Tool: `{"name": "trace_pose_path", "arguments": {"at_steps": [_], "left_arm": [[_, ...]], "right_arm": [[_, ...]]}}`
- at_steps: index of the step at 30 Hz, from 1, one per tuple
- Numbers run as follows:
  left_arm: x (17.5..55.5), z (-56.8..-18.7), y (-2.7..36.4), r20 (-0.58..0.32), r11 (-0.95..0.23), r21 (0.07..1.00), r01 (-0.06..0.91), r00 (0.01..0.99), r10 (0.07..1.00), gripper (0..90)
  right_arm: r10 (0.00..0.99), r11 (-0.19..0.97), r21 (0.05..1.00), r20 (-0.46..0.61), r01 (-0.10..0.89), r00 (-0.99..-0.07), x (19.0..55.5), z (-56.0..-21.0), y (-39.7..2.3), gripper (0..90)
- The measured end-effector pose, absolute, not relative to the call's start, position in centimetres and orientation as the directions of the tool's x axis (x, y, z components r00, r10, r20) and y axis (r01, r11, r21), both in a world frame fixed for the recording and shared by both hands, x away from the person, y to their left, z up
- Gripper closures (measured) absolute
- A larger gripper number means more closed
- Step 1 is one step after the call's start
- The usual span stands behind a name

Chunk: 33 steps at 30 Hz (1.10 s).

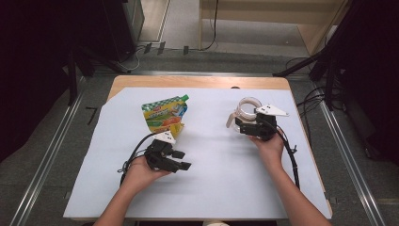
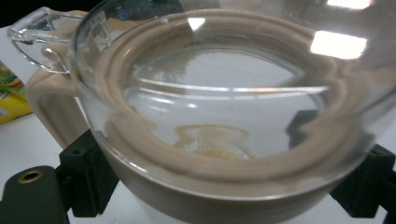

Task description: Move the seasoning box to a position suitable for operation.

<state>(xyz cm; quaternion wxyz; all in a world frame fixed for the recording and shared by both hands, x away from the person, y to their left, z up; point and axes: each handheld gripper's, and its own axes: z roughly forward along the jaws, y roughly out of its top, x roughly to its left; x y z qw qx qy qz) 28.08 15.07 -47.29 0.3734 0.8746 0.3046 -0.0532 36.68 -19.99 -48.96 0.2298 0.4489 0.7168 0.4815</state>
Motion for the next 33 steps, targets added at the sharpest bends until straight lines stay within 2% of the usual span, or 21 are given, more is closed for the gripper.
{"name": "trace_pose_path", "arguments": {"at_steps": [16, 33], "left_arm": [[28.6, -47.1, 14.8, -0.32, -0.532, 0.625, 0.572, 0.809, 0.494, 43.9], [29.1, -46.7, 16.2, -0.33, -0.492, 0.635, 0.596, 0.784, 0.525, 43.9]], "right_arm": [[0.82, 0.181, 0.889, 0.1, 0.421, -0.563, 34.5, -48.9, -18.1, 11.9], [0.705, 0.28, 0.882, 0.08, 0.38, -0.704, 31.4, -49.2, -14.0, 11.9]]}}
